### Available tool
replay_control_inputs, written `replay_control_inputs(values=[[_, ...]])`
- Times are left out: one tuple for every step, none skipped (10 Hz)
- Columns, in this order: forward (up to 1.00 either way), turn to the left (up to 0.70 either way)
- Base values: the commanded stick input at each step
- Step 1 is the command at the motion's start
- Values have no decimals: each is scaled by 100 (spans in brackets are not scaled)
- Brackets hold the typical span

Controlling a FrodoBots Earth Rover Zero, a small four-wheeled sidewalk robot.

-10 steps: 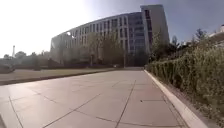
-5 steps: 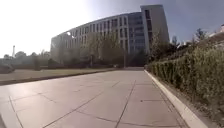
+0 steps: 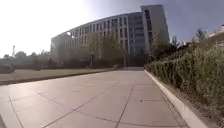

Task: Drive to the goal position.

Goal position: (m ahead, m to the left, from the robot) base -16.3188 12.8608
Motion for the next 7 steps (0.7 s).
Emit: replay_control_inputs(values=[[4,0],[4,0],[4,0],[4,0],[4,0],[4,0],[4,0]])
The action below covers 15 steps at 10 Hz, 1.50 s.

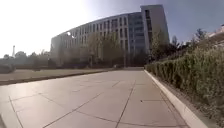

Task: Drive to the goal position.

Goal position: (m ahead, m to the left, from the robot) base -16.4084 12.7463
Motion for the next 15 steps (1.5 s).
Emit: replay_control_inputs(values=[[4,0],[4,0],[4,0],[4,0],[4,0],[4,0],[4,0],[4,0],[4,0],[4,0],[4,0],[4,0],[4,0],[4,0],[4,0]])
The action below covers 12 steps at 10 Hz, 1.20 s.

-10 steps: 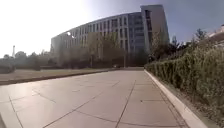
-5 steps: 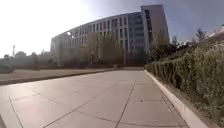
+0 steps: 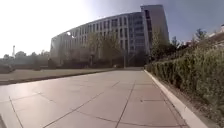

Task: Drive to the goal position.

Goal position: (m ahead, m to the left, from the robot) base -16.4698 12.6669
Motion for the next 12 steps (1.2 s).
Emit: replay_control_inputs(values=[[4,0],[4,0],[4,0],[4,0],[4,0],[4,0],[4,0],[4,0],[4,0],[4,0],[4,0],[4,0]])
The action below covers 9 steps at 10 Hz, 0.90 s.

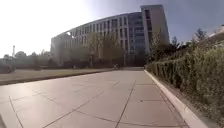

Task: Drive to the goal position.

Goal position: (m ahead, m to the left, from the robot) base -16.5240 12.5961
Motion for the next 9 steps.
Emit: replay_control_inputs(values=[[4,0],[4,0],[4,0],[4,0],[4,0],[4,0],[4,0],[4,0],[4,0]])
